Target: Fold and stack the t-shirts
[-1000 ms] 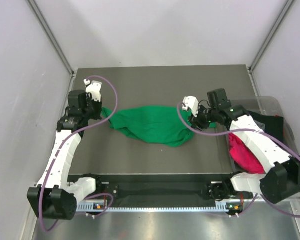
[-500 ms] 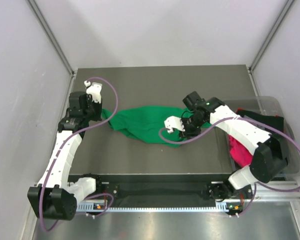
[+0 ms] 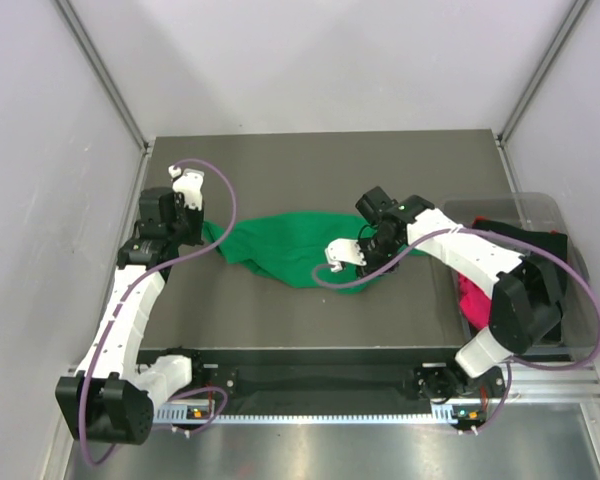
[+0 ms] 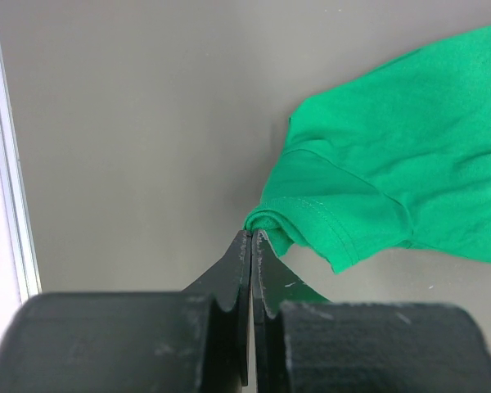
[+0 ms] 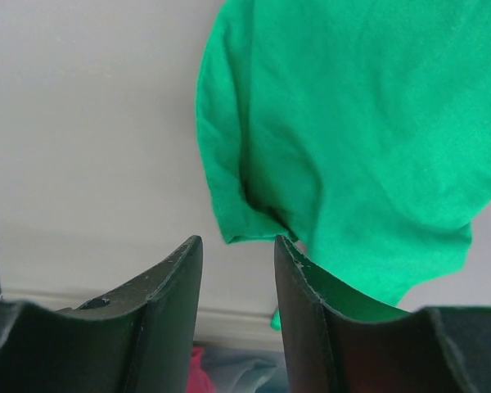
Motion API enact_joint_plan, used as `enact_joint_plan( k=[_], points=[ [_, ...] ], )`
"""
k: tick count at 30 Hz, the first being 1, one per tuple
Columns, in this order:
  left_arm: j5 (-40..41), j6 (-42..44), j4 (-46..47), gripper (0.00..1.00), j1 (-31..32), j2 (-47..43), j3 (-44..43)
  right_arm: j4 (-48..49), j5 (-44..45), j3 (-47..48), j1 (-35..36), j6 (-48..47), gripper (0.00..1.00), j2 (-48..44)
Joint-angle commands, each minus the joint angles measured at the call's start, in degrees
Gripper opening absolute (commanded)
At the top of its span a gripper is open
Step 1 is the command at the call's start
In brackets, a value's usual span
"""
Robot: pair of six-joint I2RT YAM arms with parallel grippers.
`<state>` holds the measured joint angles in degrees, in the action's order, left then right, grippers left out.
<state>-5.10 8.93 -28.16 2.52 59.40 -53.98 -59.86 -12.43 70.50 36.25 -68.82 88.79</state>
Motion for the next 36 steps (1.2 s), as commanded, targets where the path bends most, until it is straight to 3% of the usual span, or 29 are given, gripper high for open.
enact_joint_plan(
  k=[1,9,12,16,23,29,36],
  points=[
    [-0.17,-0.23,2.85,0.0,0.02,-0.86,-0.96,2.2,0.38,-0.1,0.84,0.17,0.41,1.73],
    [0.53,-0.14,2.94,0.0,0.02,-1.56,-0.34,1.23,-0.67,0.52,1.72,1.14,0.38,4.81],
    [0.53,-0.14,2.94,0.0,0.02,-1.48,-0.34,1.32,-0.67,0.78,1.72,1.67,0.28,5.25],
    [0.45,-0.05,1.8,0.0,0.02,-1.65,-1.39,2.72,2.65,2.62,1.72,3.86,0.0,2.72],
    [0.88,2.58,-3.21,0.0,0.02,-4.46,-6.92,15.62,15.84,8.85,-1.35,16.48,0.0,-10.03],
    [6.49,6.0,-3.74,0.0,0.02,-9.12,-15.44,19.6,15.41,19.05,-11.19,27.76,0.0,-16.46],
    [8.36,11.46,-7.96,0.0,0.02,-3.33,-36.78,21.53,17.96,31.53,-13.92,29.97,0.0,-21.46]
  ],
)
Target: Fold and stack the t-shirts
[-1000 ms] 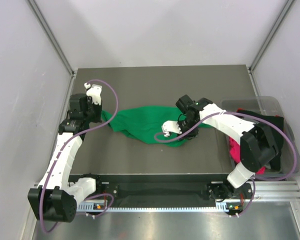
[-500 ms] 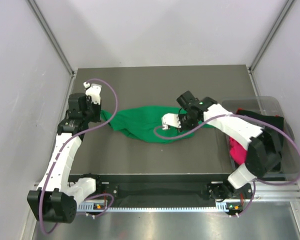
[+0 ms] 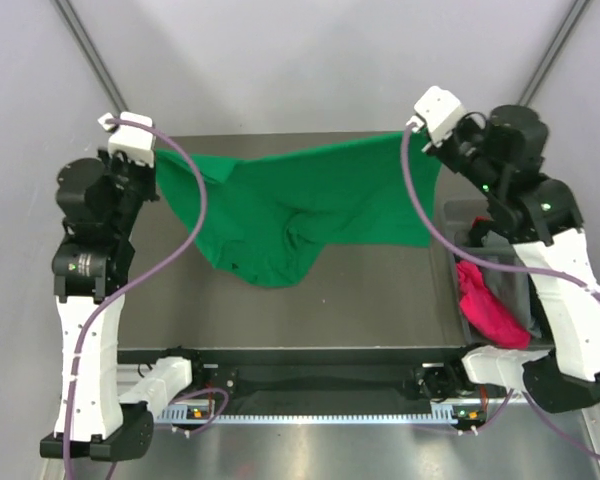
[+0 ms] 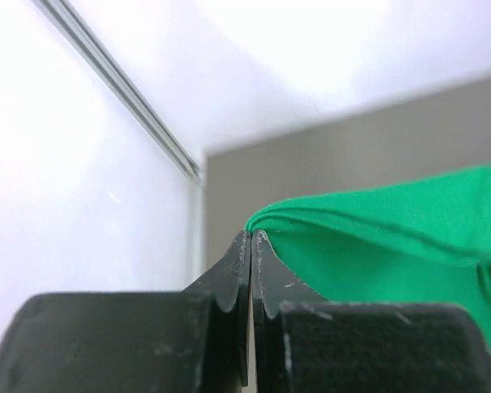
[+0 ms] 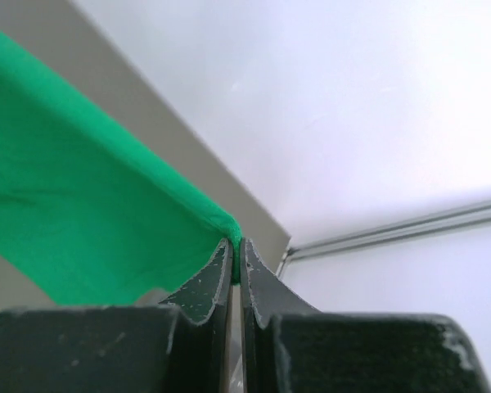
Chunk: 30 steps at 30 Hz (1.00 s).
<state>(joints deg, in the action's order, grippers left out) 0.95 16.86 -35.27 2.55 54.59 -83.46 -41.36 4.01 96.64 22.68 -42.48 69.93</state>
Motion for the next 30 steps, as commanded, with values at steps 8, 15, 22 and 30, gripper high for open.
enact_joint_plan(
  k=[8,15,22,30],
  points=[
    [5.81,5.9,4.59,0.0,0.0,-0.97,-14.71,7.17,0.47,9.97,-0.53,5.21,0.0,-11.12],
    [10.12,9.94,11.0,0.0,0.0,-5.8,-14.62,5.86,-1.28,11.99,-0.44,6.62,0.0,-18.59],
    [11.18,12.84,13.2,0.0,0.0,-2.21,-23.66,5.24,-3.04,11.2,-0.62,8.11,0.0,-23.0],
    [12.5,8.73,7.52,0.0,0.0,2.28,-27.55,6.47,-1.3,6.55,-0.97,8.72,0.0,-21.86]
  ],
)
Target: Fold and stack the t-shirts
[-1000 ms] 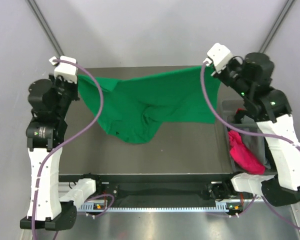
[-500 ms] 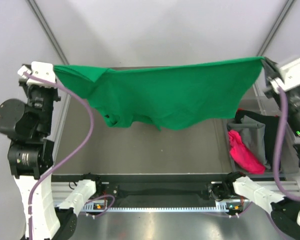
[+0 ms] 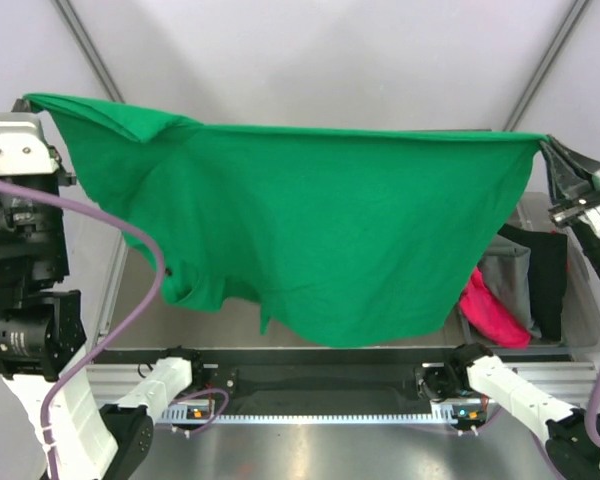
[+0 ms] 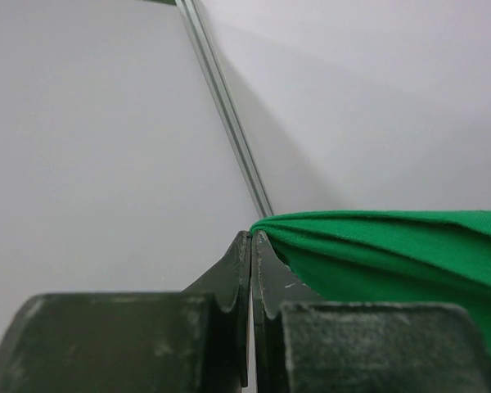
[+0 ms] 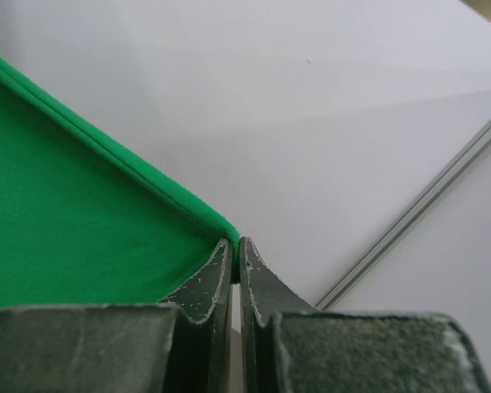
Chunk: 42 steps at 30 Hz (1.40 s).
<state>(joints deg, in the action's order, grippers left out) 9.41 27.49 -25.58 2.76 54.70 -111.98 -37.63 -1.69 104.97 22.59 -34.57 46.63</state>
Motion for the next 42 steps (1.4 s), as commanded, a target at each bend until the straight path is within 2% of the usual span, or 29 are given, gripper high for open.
enact_joint_plan(
  k=[1,4,8,11,15,20,27,32,36,39,42],
  points=[
    [3.17,-2.78,-5.84,0.0,-0.22,2.08,3.76,2.65,5.29,-2.13,-0.88,1.77,0.0,1.88],
    [4.47,-5.51,-11.82,0.0,-0.22,1.73,10.62,2.73,9.6,-3.1,-1.14,5.11,0.0,4.95],
    [4.65,-5.78,-19.83,0.0,-0.22,5.06,15.21,2.82,10.66,-5.38,-1.23,6.18,0.0,8.29],
    [3.87,-4.99,-19.6,0.0,-0.22,6.21,18.02,3.52,9.96,-8.45,-1.23,5.74,0.0,9.0],
    [1.06,-7.0,-21.52,0.0,-0.3,8.14,15.84,4.41,9.69,-12.24,-1.41,6.52,0.0,9.0],
    [-3.86,-10.16,-24.6,0.0,-0.22,7.36,12.14,2.21,6.97,-9.62,-2.55,8.2,0.0,8.39],
    [-11.95,-17.02,-26.8,0.0,-0.22,5.86,15.12,1.24,4.16,-9.78,-3.52,9.34,0.0,8.47],
    [-11.87,-17.64,-26.45,0.0,-0.22,4.72,15.83,0.54,1.87,-9.87,-3.87,10.13,0.0,9.27],
    [-11.08,-17.11,-27.06,0.0,-0.22,4.8,11.54,0.1,-2.08,-8.64,-4.04,10.75,0.0,9.62],
    [-13.62,-18.86,-29.17,0.0,-0.22,5.68,9.33,-0.96,-4.19,-8.2,-4.31,11.45,0.0,10.06],
    [-14.15,-20.89,-27.86,0.0,-0.22,5.77,9.77,-1.13,-3.93,-8.47,-4.66,11.72,0.0,10.76]
  ],
)
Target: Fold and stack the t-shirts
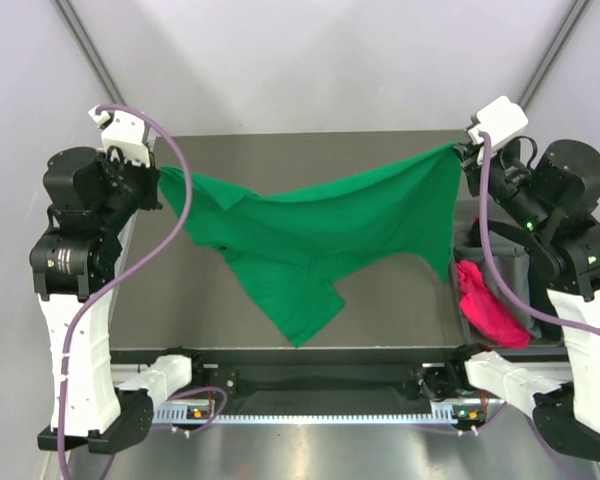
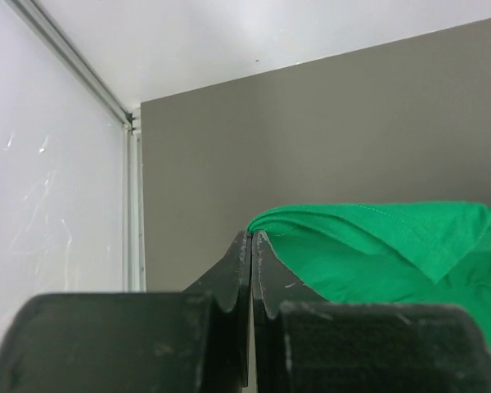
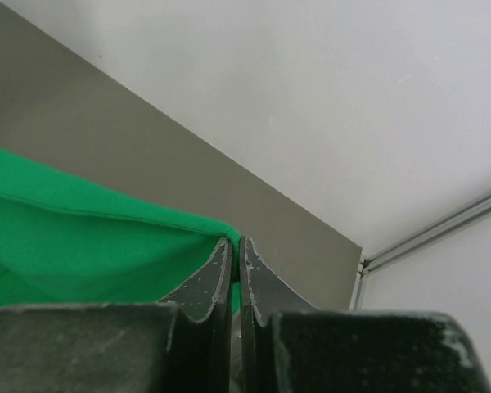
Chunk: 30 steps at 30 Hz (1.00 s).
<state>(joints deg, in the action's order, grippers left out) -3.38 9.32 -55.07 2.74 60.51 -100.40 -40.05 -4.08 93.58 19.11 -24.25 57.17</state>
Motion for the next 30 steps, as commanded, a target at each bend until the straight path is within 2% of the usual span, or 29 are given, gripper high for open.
enact_joint_plan(
  k=[1,3,5,7,8,11,13,19,22,27,30],
  points=[
    [-1.28,-2.9,1.98,0.0,-0.19,1.09,-2.51,1.12,-1.37,4.75,-1.27,0.88,0.0,1.53],
    [-0.93,-2.73,1.37,0.0,-0.19,3.81,-8.3,0.85,-0.76,8.0,-1.27,-0.18,0.0,3.47],
    [-0.84,-2.64,0.23,0.0,-0.19,9.61,-14.53,-0.19,-0.84,15.11,-1.27,-0.01,0.0,8.29],
    [-0.58,-2.82,-0.91,0.0,-0.19,15.56,-24.28,-0.2,-1.02,20.21,-1.27,1.39,0.0,12.77],
    [-0.4,-3.08,-1.18,0.0,-0.19,17.43,-29.97,0.58,-1.72,20.67,-1.27,2.7,0.0,13.66],
    [-0.4,-3.61,-0.4,0.0,-0.19,21.22,-34.24,1.9,-2.69,18.93,-1.19,3.86,0.0,15.6],
    [-0.84,-3.96,-0.04,0.0,-0.19,21.75,-33.81,2.52,-2.78,15.08,-1.27,3.51,0.0,15.35],
    [-2.68,-4.66,2.07,0.0,-0.19,17.98,-23.97,3.85,-4.27,7.77,-1.27,1.66,0.0,12.97],
    [-3.22,-3.97,0.49,0.0,-0.37,17.54,-23.35,2.26,-6.73,5.31,-1.27,1.75,0.0,12.97],
    [0.38,-2.2,0.58,0.0,-0.46,17.35,-19.13,2.87,-7.88,2.05,-1.27,2.54,0.0,13.85],
    [0.83,-2.64,0.14,0.0,-0.46,20.51,-21.14,4.1,-8.32,1.25,-1.36,3.42,0.0,16.12]
  ],
)
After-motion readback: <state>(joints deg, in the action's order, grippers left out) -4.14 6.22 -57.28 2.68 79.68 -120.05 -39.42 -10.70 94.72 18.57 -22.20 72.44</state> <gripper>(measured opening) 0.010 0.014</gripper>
